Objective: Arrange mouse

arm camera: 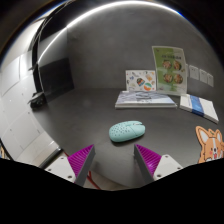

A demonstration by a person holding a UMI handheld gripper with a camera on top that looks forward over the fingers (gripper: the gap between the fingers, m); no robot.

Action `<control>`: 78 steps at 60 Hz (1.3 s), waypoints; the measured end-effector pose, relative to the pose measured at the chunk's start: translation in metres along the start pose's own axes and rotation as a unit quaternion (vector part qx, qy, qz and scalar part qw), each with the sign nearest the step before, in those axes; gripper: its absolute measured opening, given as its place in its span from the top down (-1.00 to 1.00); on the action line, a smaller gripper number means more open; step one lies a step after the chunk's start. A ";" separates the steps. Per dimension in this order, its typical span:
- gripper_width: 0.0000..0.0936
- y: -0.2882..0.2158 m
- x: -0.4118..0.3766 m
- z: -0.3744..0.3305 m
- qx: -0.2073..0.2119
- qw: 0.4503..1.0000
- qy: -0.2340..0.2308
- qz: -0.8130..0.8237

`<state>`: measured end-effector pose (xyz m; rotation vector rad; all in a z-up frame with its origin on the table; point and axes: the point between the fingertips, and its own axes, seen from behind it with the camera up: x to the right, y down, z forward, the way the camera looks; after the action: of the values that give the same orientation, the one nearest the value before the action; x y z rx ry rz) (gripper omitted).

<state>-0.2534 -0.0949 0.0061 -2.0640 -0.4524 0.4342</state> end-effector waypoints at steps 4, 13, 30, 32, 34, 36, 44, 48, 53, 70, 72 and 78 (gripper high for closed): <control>-0.77 -0.003 0.005 0.019 -0.006 1.000 0.012 0.006; -0.73 -0.020 0.015 0.051 0.002 0.999 0.037 0.021; -0.30 -0.037 0.033 0.095 -0.040 0.994 0.100 0.021; -0.24 -0.036 0.034 0.095 -0.042 0.994 0.103 0.004; -0.30 -0.036 0.033 0.095 -0.044 0.994 0.099 -0.002; -0.21 -0.035 0.030 0.096 -0.047 0.995 0.089 0.000; 0.08 -0.042 0.014 0.078 -0.048 0.998 0.032 -0.010; 0.08 -0.081 0.018 0.042 0.006 1.000 0.028 -0.006; 0.08 -0.146 0.036 -0.025 0.092 0.995 0.025 -0.007; 0.09 -0.113 0.293 -0.166 0.124 0.966 0.221 0.053; 0.10 -0.084 0.313 -0.157 0.097 0.965 0.233 0.065; 0.09 -0.017 0.347 -0.132 0.025 0.966 0.240 0.087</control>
<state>0.1082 -0.0172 0.0420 -2.0771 0.0307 0.0347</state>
